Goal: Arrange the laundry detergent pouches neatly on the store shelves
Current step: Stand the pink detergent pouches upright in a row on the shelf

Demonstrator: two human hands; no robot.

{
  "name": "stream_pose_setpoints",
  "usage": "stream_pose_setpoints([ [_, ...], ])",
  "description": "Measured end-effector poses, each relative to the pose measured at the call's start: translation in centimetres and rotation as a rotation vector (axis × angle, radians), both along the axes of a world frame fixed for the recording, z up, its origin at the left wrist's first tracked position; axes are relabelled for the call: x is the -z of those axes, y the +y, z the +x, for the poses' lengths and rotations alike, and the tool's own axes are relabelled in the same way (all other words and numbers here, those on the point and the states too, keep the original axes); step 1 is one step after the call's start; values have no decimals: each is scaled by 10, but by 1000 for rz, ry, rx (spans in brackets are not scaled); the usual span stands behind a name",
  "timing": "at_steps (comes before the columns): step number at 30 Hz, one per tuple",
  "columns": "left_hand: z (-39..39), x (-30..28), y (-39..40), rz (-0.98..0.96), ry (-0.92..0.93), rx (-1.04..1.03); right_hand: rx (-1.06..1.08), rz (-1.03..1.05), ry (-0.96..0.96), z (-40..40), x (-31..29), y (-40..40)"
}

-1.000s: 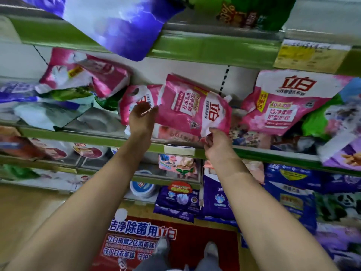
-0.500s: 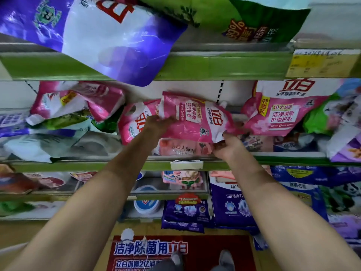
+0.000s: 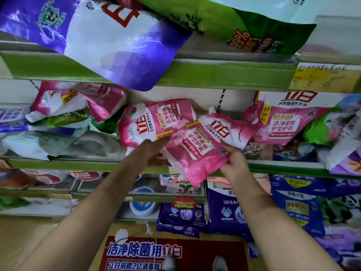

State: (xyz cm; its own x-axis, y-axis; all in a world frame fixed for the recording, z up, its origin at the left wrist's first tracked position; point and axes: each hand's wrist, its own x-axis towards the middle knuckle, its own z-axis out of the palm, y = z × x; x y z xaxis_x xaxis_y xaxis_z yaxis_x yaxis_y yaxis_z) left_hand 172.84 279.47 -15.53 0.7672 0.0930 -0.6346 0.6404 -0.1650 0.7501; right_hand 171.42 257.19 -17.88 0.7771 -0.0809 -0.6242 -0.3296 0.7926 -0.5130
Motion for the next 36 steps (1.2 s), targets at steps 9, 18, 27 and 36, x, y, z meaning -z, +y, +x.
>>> stream_pose_setpoints([
  [9,13,25,0,-185,-184,-17,-40,-38,-99,-6,-2,-11],
  [18,-11,11,12,-394,-91,441,-201,-2,-237,-14,-9,-30],
  [27,-55,20,0,-532,-170,494,-412,-26,-306,-18,-7,-14],
  [36,-71,22,1,-449,-149,434,-331,-95,-342,-36,-32,-17],
])
